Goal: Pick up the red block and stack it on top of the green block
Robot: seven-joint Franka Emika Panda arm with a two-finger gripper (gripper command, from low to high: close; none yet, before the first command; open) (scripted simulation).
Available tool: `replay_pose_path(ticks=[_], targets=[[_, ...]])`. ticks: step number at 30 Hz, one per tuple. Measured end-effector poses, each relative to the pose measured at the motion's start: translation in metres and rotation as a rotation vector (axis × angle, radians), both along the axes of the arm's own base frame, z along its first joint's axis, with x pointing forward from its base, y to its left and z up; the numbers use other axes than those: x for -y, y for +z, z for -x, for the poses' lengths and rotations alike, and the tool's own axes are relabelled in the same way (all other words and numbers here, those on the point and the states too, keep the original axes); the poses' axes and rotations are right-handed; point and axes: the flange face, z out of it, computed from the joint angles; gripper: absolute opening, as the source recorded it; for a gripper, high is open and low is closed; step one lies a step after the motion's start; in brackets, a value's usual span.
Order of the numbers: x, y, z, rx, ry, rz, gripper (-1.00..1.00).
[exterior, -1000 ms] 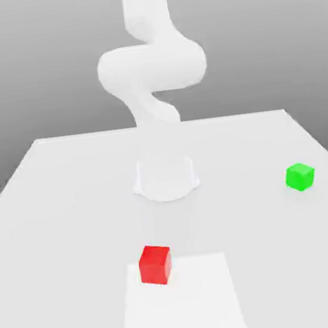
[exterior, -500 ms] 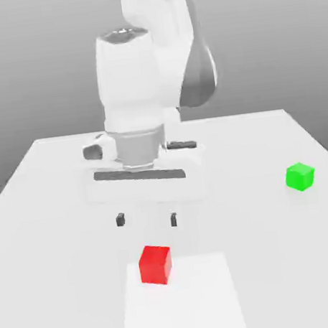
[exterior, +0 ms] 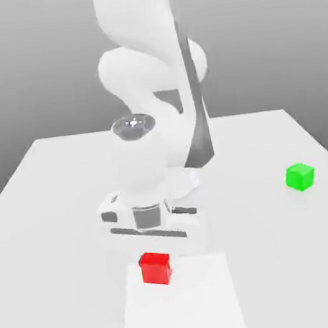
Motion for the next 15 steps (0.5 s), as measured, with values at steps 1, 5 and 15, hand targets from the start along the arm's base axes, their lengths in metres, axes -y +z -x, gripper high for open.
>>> replay_pose_path(ticks=[1,5,15], targets=[[0.0,0.007,-0.001,0.0,0.0,0.0,-1.0],[0.0,0.04,-0.001,0.0,-0.001,0.0,-1.0],[-0.156,0.079,0.011,0.017,0.644,-0.014,-1.0]])
